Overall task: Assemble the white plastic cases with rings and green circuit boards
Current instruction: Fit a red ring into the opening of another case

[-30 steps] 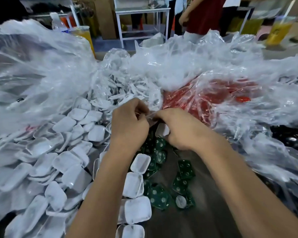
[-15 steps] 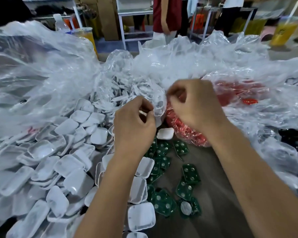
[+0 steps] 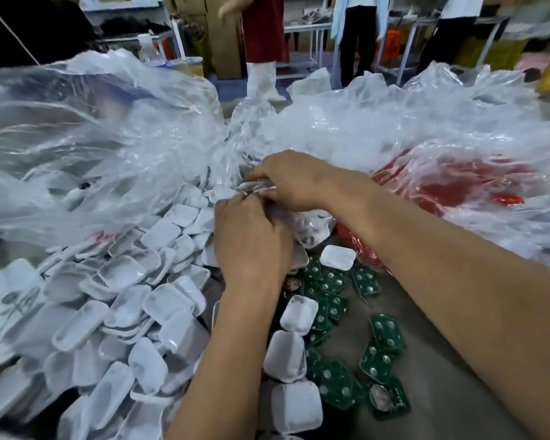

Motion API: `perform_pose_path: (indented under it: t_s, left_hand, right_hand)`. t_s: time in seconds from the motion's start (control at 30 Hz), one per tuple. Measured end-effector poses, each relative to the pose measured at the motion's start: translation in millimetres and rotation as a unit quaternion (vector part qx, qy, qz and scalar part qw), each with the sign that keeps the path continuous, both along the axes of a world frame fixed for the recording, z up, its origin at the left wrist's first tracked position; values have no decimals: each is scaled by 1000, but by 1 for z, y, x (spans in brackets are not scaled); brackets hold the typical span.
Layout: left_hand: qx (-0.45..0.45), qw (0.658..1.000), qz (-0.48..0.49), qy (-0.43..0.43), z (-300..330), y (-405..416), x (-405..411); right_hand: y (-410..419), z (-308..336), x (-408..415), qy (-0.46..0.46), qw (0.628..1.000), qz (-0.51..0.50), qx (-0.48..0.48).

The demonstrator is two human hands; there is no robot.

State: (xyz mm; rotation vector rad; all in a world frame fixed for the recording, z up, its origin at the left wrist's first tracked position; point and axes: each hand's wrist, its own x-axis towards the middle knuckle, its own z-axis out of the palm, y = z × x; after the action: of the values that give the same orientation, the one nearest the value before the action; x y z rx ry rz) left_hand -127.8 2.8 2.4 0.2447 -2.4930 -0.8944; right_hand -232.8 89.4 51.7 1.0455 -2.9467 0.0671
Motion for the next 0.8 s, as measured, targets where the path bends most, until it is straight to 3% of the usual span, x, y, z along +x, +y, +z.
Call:
perform_pose_path:
  t_s: [0.2, 0.3, 0.37, 0.43, 0.5, 0.53, 0.63, 0.8]
  left_hand:
    - [41, 999, -5, -13, -3, -8, -6]
    - [85, 995, 13, 49, -1, -7, -5]
    - [118, 986, 37, 109, 3, -4, -2]
    - [271, 955, -14, 119, 9, -1, -1]
    - [442, 891, -89, 57, 13, 1, -1]
    - [476, 872, -113, 25, 13, 1, -1]
    - [482, 865, -139, -25, 12, 3, -1]
    - [473, 861, -184, -33, 13, 7, 2]
  right_hand:
    - [12, -4, 5, 34, 983, -61, -170]
    - [24, -7, 21, 50, 935, -80, -341]
    - [33, -8, 37, 73, 909, -63, -405]
    - [43, -13, 55, 96, 907, -19, -410]
    - [50, -20, 72, 110, 913, 16, -392]
    - [54, -25, 78, 117, 913, 25, -391]
    - [67, -34, 87, 115, 903, 14, -414]
    - [81, -44, 97, 88, 880, -60, -463]
